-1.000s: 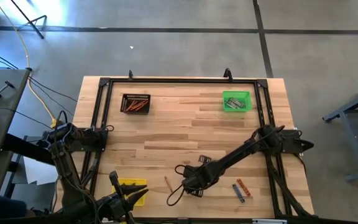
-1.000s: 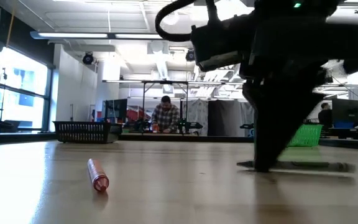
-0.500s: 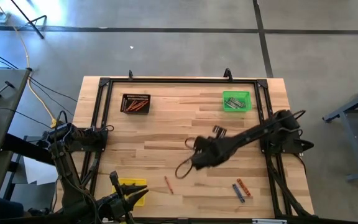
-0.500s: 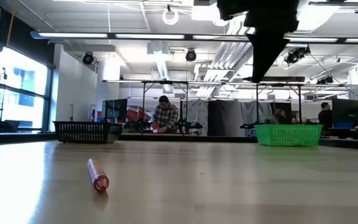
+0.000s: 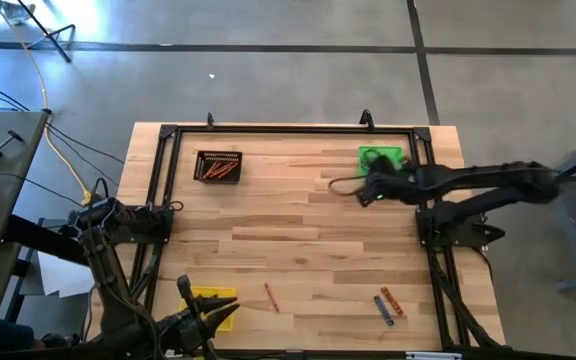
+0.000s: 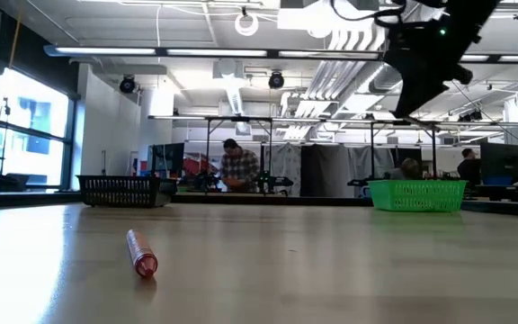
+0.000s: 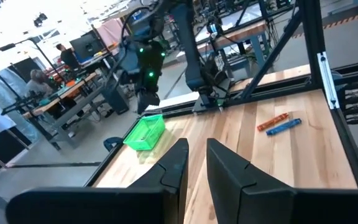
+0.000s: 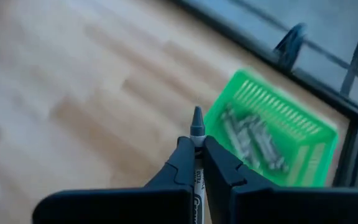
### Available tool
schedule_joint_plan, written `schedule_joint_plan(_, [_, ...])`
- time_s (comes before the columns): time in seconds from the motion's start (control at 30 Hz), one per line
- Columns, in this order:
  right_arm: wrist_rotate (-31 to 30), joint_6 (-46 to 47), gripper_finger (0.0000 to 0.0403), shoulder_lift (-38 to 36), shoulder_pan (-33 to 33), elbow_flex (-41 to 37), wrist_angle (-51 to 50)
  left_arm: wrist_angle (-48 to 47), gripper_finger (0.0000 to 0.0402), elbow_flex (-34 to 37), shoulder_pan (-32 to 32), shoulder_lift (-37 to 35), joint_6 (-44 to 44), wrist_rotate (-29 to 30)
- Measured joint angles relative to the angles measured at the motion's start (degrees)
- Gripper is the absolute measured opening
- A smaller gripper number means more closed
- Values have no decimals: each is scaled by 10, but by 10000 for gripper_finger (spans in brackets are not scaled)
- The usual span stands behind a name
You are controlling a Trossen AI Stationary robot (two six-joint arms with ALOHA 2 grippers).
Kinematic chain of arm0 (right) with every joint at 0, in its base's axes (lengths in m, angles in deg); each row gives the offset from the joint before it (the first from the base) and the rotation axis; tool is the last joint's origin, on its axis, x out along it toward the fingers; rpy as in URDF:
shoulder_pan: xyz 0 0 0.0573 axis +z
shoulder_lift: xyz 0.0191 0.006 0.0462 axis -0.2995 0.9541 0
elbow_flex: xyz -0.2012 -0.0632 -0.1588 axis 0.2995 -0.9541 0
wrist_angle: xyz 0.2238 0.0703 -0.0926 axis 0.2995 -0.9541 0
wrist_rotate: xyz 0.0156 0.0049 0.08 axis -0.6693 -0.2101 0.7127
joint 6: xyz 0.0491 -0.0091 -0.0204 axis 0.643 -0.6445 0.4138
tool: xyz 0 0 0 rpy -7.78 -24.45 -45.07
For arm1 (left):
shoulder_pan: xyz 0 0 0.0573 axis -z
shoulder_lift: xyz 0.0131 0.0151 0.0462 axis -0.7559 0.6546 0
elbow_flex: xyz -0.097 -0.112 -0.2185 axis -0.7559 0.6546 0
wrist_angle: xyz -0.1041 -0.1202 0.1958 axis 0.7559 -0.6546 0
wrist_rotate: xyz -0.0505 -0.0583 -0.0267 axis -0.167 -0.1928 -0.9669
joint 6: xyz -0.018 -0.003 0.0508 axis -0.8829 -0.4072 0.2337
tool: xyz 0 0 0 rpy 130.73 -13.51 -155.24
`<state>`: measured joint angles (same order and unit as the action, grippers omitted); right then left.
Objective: Sort crayons
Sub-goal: Put the gray crayon into the green bin
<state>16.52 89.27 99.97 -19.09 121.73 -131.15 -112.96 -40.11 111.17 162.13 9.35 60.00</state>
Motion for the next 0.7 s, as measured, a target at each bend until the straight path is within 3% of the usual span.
schedule_joint_plan(0.23, [-93,-59,0,-118,-71,-156,202,-1,44,0,-23,0,1,1])
schedule_joint_plan(0.47, [-156,-56,0,-127,-137,-297,372,-1,44,0,-37,0,12,-15])
schedule_joint_plan(0.7, [-208,-61,0,-127,-175,-374,526,-1,44,0,-40,0,21,-27])
